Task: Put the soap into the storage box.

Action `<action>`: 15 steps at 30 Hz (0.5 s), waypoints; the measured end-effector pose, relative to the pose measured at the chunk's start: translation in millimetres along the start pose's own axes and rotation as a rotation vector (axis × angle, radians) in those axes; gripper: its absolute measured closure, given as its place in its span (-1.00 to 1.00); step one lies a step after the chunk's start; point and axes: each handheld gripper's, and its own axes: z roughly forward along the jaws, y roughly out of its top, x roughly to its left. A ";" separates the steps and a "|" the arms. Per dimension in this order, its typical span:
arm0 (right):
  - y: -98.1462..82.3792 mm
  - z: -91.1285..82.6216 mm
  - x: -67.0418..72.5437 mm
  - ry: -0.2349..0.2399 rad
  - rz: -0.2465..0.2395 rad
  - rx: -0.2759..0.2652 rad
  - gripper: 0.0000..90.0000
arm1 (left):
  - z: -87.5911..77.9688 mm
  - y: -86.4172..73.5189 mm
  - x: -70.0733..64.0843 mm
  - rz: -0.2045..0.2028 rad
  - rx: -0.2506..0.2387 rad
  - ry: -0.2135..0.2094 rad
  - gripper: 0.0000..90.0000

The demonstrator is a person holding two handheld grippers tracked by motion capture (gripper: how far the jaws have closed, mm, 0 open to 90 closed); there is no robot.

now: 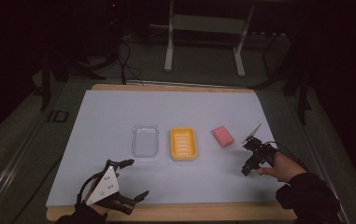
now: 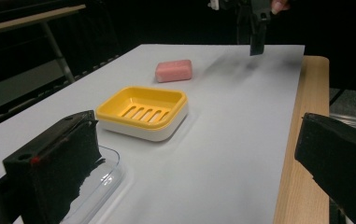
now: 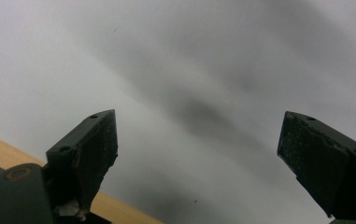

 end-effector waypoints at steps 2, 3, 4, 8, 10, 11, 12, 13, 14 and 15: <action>4.4 -1.7 -1.8 0.000 0.000 -0.016 -0.72 | 0.2 -0.1 0.1 0.000 0.002 0.000 -0.99; 6.7 -2.5 -2.5 0.003 0.000 -0.016 -0.72 | 0.2 -0.1 0.1 0.000 0.002 0.000 -0.99; 9.0 -3.6 -3.3 -0.009 0.000 -0.018 -0.72 | 0.2 0.0 0.1 0.000 0.001 0.000 -0.99; 16.9 -7.1 -4.2 -0.025 0.003 -0.028 -0.72 | 0.1 -0.1 0.1 0.000 0.001 0.001 -0.99; 20.6 -8.6 -4.4 -0.024 -0.005 -0.027 -0.72 | 0.2 -0.1 0.1 0.000 0.003 0.000 -0.99; 22.3 -9.2 -4.4 -0.024 -0.006 -0.033 -0.72 | 0.3 -0.1 0.1 0.000 0.003 0.000 -0.99; 24.4 -10.0 -4.6 -0.029 -0.004 -0.038 -0.72 | 0.3 -0.1 0.1 0.001 0.003 0.000 -0.99; 26.3 -10.7 -4.9 -0.031 -0.008 -0.042 -0.72 | 0.3 -0.1 0.1 0.000 0.003 0.000 -0.99; 28.3 -11.5 -4.6 -0.036 -0.015 -0.049 -0.72 | 0.3 -0.1 0.1 0.001 0.003 0.000 -0.99; 30.3 -12.5 -4.7 -0.038 -0.018 -0.063 -0.72 | 0.3 -0.1 0.1 0.001 0.003 0.000 -0.99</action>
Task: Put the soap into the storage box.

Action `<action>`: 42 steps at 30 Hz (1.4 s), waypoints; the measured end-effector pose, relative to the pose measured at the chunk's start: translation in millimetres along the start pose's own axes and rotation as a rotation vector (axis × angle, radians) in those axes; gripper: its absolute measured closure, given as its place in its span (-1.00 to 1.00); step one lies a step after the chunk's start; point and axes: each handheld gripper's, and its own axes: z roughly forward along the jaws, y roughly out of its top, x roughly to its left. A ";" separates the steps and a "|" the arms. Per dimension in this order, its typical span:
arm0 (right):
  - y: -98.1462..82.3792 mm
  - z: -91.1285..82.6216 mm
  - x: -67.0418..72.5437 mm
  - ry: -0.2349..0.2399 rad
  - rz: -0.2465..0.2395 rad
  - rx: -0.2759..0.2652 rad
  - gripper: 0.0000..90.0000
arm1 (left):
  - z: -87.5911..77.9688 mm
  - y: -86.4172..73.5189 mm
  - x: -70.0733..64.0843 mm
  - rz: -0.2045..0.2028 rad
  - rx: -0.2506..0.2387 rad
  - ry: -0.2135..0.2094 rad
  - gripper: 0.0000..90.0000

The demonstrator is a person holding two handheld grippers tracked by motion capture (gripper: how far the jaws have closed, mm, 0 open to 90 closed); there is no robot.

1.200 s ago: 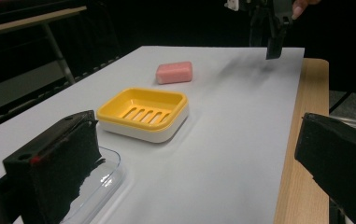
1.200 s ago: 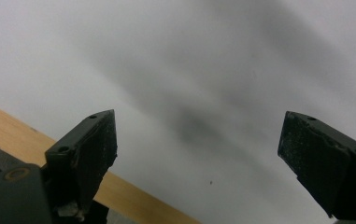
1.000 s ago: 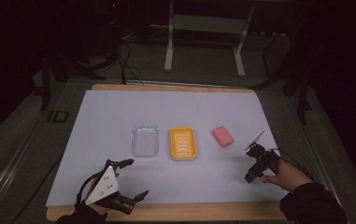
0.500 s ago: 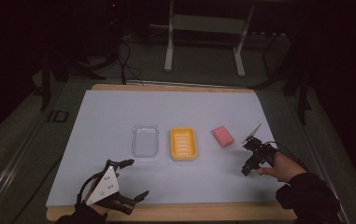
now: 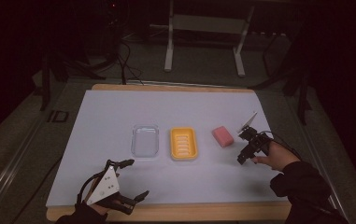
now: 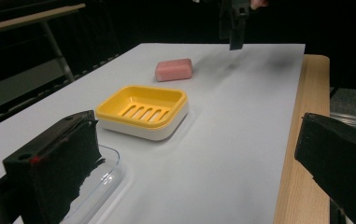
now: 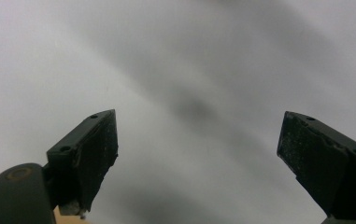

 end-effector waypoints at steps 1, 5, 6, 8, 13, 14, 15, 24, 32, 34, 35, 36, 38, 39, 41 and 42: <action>2.1 -1.1 -0.3 0.006 0.007 -0.008 -0.69 | 0.0 0.0 0.0 0.000 0.000 0.000 -0.99; 11.0 -4.0 -1.5 -0.007 0.014 -0.038 -0.69 | 0.1 -0.1 0.0 0.000 0.000 -0.001 -0.99; 13.1 -4.2 -1.6 -0.005 0.012 -0.041 -0.69 | 0.2 -0.1 0.0 0.000 0.000 -0.001 -0.99; 17.1 -4.0 -1.7 -0.006 0.014 -0.050 -0.69 | 0.1 -0.1 0.0 0.000 0.000 -0.001 -0.99; 25.8 -3.6 -0.2 -0.002 0.012 -0.085 -0.69 | 0.0 -0.1 0.1 0.000 0.001 -0.003 -0.99; 27.4 -3.5 0.3 -0.003 0.010 -0.094 -0.69 | 0.0 -0.1 0.1 0.000 0.001 -0.003 -0.99; 29.0 -3.6 0.8 -0.009 0.006 -0.107 -0.69 | 0.0 -0.1 0.0 0.000 0.001 -0.003 -0.99; 44.3 -7.2 4.7 -0.020 -0.001 -0.215 -0.70 | 0.4 -0.2 -0.1 0.000 0.002 -0.007 -0.99; 58.9 -7.8 8.4 -0.020 0.005 -0.305 -0.70 | 0.4 -0.3 -0.4 0.002 0.002 -0.011 -0.99; 61.5 -8.0 8.5 -0.031 0.000 -0.337 -0.70 | 0.8 -0.3 -0.9 0.004 0.003 -0.014 -0.99; 62.6 -7.7 8.7 -0.026 0.000 -0.343 -0.70 | 0.9 -0.3 -1.1 0.005 0.005 -0.014 -0.99; 63.6 -7.1 8.9 -0.031 -0.006 -0.358 -0.70 | 0.9 -0.3 -1.2 0.006 0.005 -0.014 -0.99; 64.3 -6.8 9.1 -0.035 0.001 -0.372 -0.70 | 0.9 -0.3 -1.2 0.006 0.005 -0.014 -0.99; 65.1 -6.0 8.5 -0.036 0.009 -0.382 -0.70 | 0.5 -0.2 -0.9 0.006 0.003 -0.014 -0.99; 66.3 -2.4 5.9 -0.043 0.034 -0.408 -0.70 | 0.2 -0.2 -0.8 0.006 0.003 -0.014 -0.99; 66.7 0.1 5.0 -0.038 0.045 -0.409 -0.70 | 0.2 -0.2 -0.8 0.005 0.003 -0.013 -0.99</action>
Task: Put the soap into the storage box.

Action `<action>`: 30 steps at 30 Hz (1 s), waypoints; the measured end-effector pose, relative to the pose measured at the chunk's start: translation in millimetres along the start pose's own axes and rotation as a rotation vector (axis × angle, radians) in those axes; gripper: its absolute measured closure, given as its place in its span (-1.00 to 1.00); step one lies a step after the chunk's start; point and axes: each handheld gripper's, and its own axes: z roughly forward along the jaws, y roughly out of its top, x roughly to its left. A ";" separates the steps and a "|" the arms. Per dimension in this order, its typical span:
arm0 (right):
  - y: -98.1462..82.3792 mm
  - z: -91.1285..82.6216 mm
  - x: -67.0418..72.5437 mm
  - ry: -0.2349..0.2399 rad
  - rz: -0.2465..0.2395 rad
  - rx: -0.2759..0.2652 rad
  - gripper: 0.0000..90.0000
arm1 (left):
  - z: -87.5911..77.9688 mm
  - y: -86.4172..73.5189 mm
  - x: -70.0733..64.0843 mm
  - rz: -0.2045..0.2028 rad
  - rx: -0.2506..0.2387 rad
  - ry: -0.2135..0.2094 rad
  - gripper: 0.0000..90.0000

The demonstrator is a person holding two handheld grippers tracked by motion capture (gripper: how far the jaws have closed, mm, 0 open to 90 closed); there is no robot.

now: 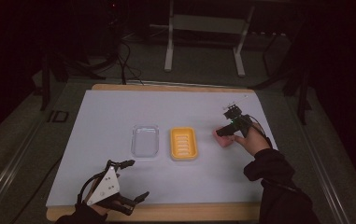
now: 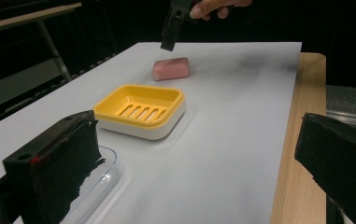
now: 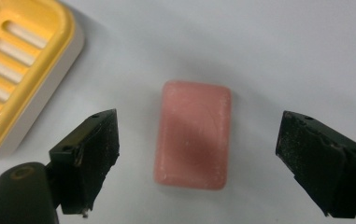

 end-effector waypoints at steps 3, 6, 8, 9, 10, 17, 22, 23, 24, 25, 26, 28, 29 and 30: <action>-1.8 7.4 -1.0 -0.003 0.008 0.008 -0.70 | -0.1 0.1 0.0 0.001 0.000 -0.001 -0.99; -4.3 15.4 -3.1 -0.004 0.027 0.006 -0.69 | -0.1 0.1 -0.2 0.001 0.000 -0.002 -0.99; -5.5 19.7 -2.2 -0.005 0.034 0.012 -0.69 | -0.1 0.1 -0.3 0.001 -0.001 -0.002 -0.99; -6.3 23.4 -1.8 -0.007 0.032 0.024 -0.68 | 0.0 0.1 -0.4 0.001 0.000 -0.002 -0.99; -6.9 26.1 -1.1 -0.007 0.029 0.029 -0.67 | 0.0 0.1 -0.5 0.001 0.000 -0.002 -0.99; -8.5 41.6 0.9 -0.020 0.023 0.080 -0.56 | -0.2 0.2 -0.3 0.001 0.000 0.000 -0.99; -8.4 47.3 -0.6 -0.020 0.027 0.100 -0.44 | 0.1 0.1 -1.1 0.003 0.002 -0.004 -0.99; -8.3 47.9 -0.9 -0.020 0.022 0.101 -0.34 | 0.2 0.2 -1.0 0.003 0.002 -0.005 -0.99; -8.1 48.5 -0.9 -0.016 0.020 0.108 -0.29 | 0.2 0.1 -1.0 0.003 0.002 -0.006 -0.99; -7.9 49.6 -0.9 -0.011 0.020 0.114 -0.26 | 0.2 0.1 -0.9 0.003 0.002 -0.006 -0.99; -7.9 50.4 -0.9 -0.004 0.023 0.119 -0.22 | 0.2 0.1 -0.9 0.003 0.003 -0.006 -0.99; -8.1 53.5 0.1 -0.006 0.020 0.131 -0.21 | 0.1 0.1 -1.0 0.003 0.002 -0.007 -0.99; -8.1 54.1 0.6 -0.011 0.017 0.136 -0.21 | 0.1 0.1 -1.0 0.003 0.002 -0.007 -0.99; -8.3 55.0 0.7 -0.012 0.019 0.139 -0.20 | 0.2 0.1 -1.2 0.004 0.003 -0.008 -0.99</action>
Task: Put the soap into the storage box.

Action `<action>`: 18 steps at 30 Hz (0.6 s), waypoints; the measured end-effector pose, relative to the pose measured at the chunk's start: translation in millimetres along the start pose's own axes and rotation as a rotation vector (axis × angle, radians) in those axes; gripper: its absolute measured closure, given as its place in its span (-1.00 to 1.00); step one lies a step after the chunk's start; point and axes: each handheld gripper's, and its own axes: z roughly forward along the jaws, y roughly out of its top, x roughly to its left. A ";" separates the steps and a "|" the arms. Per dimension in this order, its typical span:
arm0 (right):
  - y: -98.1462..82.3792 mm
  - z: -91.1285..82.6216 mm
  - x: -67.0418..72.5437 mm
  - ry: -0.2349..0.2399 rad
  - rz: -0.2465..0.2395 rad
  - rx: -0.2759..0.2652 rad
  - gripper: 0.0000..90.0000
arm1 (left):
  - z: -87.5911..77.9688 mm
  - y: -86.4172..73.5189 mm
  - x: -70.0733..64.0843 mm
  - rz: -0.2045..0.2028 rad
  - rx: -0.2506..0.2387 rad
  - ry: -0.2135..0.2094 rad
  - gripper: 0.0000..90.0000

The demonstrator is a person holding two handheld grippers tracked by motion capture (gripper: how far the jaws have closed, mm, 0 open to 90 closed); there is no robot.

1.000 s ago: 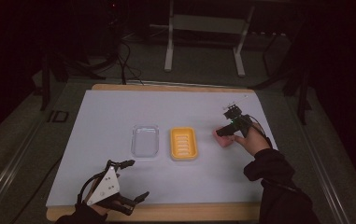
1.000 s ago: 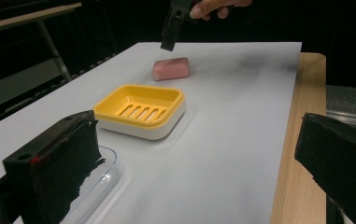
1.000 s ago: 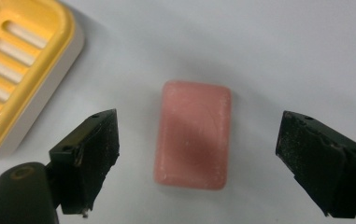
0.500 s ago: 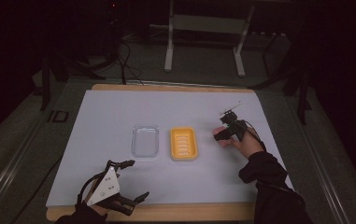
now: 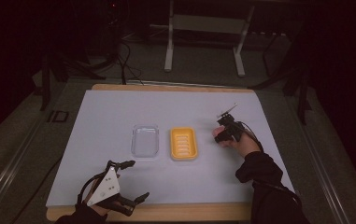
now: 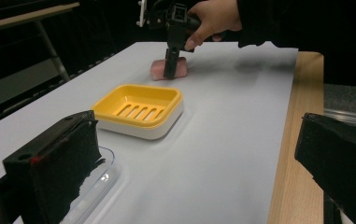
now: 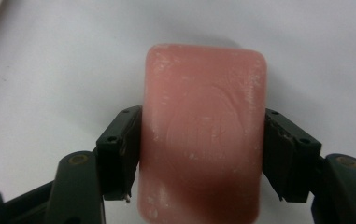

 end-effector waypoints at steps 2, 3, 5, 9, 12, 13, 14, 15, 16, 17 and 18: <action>-0.6 1.5 -0.1 -0.001 0.002 0.001 -0.19 | 0.1 0.0 -0.2 0.000 0.000 -0.001 -0.99; -0.7 1.5 -0.5 0.005 0.018 0.002 -0.18 | 0.2 0.0 -0.2 0.000 0.000 -0.001 -0.99; -0.5 1.6 -1.2 0.009 0.029 0.005 -0.18 | 0.7 -0.2 -0.3 -0.001 0.003 -0.003 -0.99; 3.8 1.5 -1.6 0.009 0.069 0.047 -0.17 | 0.8 -0.2 -0.3 -0.001 0.002 -0.003 -0.99; 7.9 1.3 -0.7 -0.008 0.109 0.089 -0.17 | 0.6 -0.2 -0.2 -0.001 0.001 -0.001 -0.99; 8.7 1.1 0.9 -0.028 0.104 0.090 -0.17 | 0.4 -0.1 -0.2 -0.001 0.001 -0.001 -0.99; 9.0 0.5 1.9 -0.046 0.106 0.092 -0.17 | 0.4 -0.1 -0.1 0.000 0.001 -0.001 -0.99; 9.1 -0.6 2.4 -0.066 0.117 0.093 -0.17 | 0.5 -0.1 -0.1 0.000 0.001 -0.001 -0.99; 9.0 -1.5 3.1 -0.079 0.124 0.092 -0.17 | 0.6 -0.2 -0.1 0.000 -0.001 -0.001 -0.99; 8.8 -2.6 3.7 -0.088 0.123 0.092 -0.16 | 0.7 -0.2 -0.1 0.000 -0.001 -0.001 -0.99; 8.9 -4.5 3.1 -0.089 0.153 0.103 -0.16 | 0.8 -0.2 -0.1 0.000 -0.001 -0.001 -0.99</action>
